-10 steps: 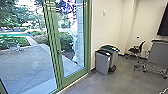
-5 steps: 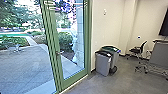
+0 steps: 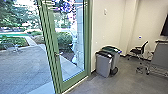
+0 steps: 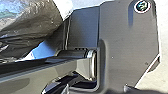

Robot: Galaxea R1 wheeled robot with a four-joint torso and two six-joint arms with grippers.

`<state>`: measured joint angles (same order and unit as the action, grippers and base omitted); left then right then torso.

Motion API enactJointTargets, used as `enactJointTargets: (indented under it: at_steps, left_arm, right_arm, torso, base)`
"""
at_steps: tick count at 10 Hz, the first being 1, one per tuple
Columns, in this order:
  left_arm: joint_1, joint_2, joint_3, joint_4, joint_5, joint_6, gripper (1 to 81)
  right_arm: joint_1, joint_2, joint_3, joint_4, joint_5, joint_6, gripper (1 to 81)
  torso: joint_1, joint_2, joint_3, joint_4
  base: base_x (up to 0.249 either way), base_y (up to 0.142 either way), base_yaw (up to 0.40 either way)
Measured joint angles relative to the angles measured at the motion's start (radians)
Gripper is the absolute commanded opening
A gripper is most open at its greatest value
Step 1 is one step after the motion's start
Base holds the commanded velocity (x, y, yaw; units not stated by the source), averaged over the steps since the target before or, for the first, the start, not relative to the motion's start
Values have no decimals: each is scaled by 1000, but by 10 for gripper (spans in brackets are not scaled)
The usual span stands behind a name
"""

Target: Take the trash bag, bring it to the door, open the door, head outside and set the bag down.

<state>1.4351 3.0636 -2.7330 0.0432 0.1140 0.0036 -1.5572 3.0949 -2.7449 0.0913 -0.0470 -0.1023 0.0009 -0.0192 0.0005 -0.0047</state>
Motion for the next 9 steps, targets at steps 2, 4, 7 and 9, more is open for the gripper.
enactJointTargets:
  at_steps: [2,4,7,9]
  left_arm:
    - [0,0,0,0,0,0,10]
    - [0,0,0,1,0,0,10]
    - [0,0,0,1,0,0,10]
    - [0,0,0,1,0,0,10]
  right_arm:
    - [-8,0,0,0,2,1,811]
    - [-11,0,0,1,3,3,811]
    - [-14,2,0,1,21,6,811]
    - [-14,2,0,1,23,6,811]
  torso:
    - [0,0,0,0]
    - [0,0,0,0]
    - [0,0,0,0]
    - [0,0,0,0]
  base:
    - [134,0,0]
    - [133,0,0]
    - [133,0,0]
    - [134,0,0]
